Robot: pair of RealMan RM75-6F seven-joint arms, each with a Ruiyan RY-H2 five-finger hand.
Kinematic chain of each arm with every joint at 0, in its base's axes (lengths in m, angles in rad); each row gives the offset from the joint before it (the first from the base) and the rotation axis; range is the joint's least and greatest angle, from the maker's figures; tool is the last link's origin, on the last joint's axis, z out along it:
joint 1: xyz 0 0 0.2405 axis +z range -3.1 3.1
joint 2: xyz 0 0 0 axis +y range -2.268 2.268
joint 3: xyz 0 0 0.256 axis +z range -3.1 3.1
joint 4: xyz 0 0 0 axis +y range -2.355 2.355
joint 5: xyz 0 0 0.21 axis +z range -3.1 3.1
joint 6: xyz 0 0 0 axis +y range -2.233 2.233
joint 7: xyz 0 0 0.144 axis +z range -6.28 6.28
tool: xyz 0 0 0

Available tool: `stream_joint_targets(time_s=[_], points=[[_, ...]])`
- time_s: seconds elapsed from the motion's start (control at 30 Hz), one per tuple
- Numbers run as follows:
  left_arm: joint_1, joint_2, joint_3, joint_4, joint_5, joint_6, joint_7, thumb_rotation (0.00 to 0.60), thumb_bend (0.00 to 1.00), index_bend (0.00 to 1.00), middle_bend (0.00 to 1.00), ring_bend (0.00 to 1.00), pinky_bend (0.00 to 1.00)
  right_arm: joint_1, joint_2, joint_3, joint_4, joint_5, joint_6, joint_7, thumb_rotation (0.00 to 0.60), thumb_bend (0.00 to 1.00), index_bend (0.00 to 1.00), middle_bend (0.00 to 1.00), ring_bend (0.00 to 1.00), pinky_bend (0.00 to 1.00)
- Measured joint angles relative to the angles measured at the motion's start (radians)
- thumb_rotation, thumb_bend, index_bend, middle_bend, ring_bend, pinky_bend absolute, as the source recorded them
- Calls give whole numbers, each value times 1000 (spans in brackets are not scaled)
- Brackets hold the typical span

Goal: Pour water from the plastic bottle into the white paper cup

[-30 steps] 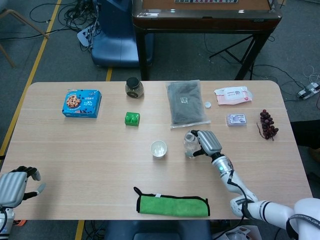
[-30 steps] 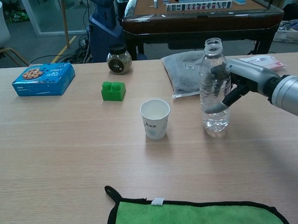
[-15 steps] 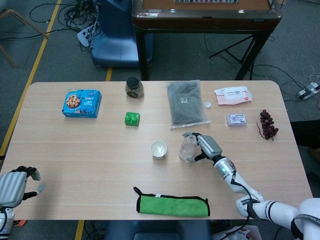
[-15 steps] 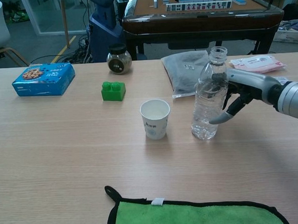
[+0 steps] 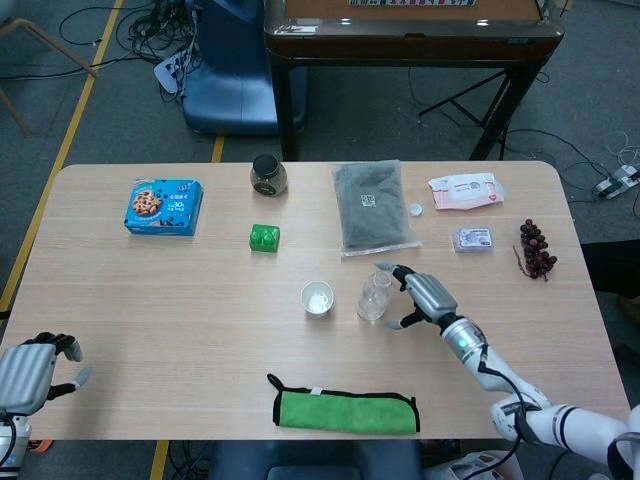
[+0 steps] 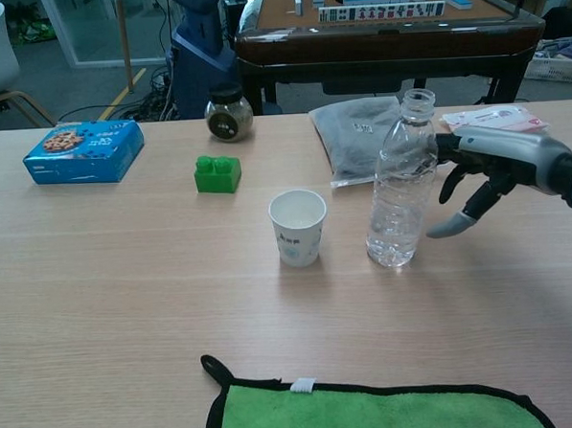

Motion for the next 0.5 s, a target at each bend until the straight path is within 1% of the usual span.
stream_joint_targets(time_s=[0.17,0.27,0.33,0.5], points=[[0,-3,0,5,14,9,-7,600,199,603,553,410,538,-31,70,-22,-49,-26,35,-12,600,0,108,126,128,340],[1,-5,1,5,26,19,-8,600,199,604,553,410,538,-59,120,-39,-84,-45,72,-16,600,0,108,165,128,337],[2,-6,2,5,35,26,-7,600,199,604,553,409,538,-83,158,-53,-106,-62,107,-25,600,0,108,182,128,336],[4,-10,4,7,57,43,-8,600,199,588,543,408,543,-154,243,-93,-157,-98,202,-82,600,0,108,182,128,336]])
